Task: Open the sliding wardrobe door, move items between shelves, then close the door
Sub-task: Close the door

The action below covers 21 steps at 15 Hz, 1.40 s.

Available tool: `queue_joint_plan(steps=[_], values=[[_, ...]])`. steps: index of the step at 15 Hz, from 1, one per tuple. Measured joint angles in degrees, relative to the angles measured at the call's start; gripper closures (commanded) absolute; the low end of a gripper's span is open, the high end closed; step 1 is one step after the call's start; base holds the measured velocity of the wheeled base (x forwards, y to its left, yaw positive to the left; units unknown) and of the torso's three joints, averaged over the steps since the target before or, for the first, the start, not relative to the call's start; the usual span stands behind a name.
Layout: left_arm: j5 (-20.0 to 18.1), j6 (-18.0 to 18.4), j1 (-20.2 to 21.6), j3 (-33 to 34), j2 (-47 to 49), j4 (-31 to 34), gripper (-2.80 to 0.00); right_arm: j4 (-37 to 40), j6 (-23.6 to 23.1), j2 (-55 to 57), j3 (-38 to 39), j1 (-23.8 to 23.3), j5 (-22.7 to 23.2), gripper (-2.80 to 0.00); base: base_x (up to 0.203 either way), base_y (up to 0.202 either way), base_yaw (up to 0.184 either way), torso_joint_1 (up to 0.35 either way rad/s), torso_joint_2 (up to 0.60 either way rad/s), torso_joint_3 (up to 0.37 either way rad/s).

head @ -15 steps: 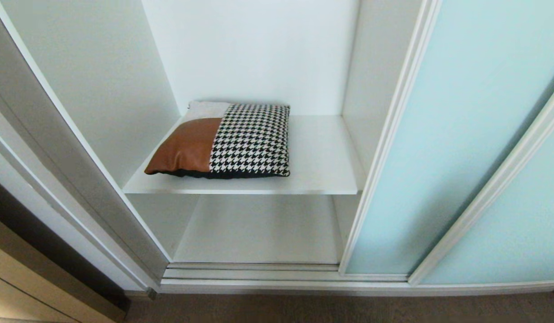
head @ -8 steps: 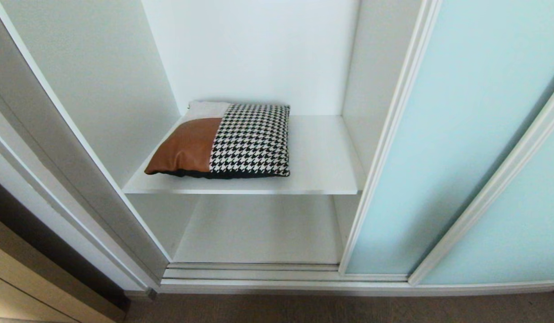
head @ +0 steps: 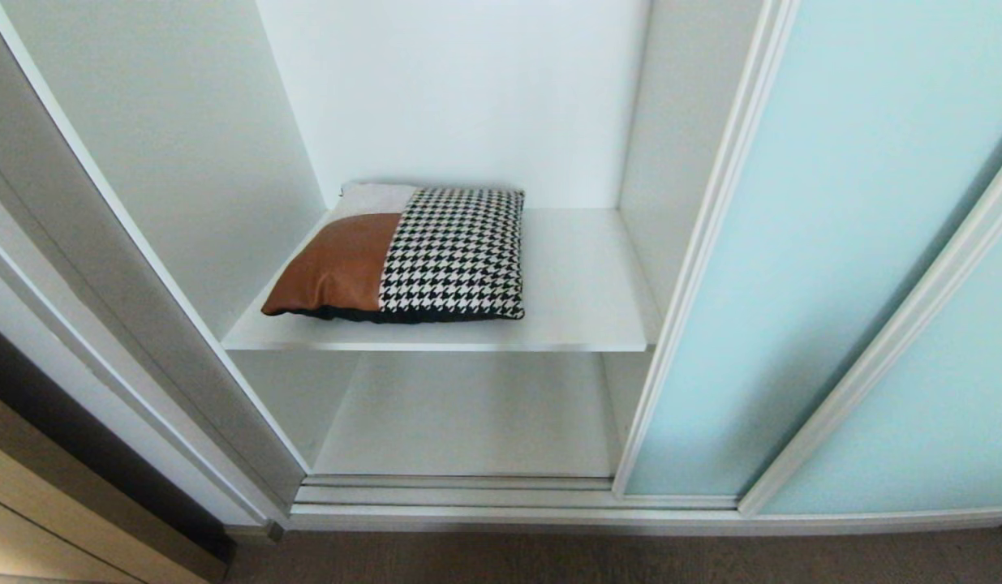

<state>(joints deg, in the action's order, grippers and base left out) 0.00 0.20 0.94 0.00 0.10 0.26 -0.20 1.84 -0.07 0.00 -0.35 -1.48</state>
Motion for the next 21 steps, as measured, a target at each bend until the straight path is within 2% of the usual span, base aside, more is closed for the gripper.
queue_joint_plan(steps=[21], values=[[0.0,0.0,0.0,0.0,0.0,0.0,0.00,0.0,0.0,0.0,0.0,0.0,0.0,0.00,0.000,0.000,0.000,0.000,0.00,0.000]])
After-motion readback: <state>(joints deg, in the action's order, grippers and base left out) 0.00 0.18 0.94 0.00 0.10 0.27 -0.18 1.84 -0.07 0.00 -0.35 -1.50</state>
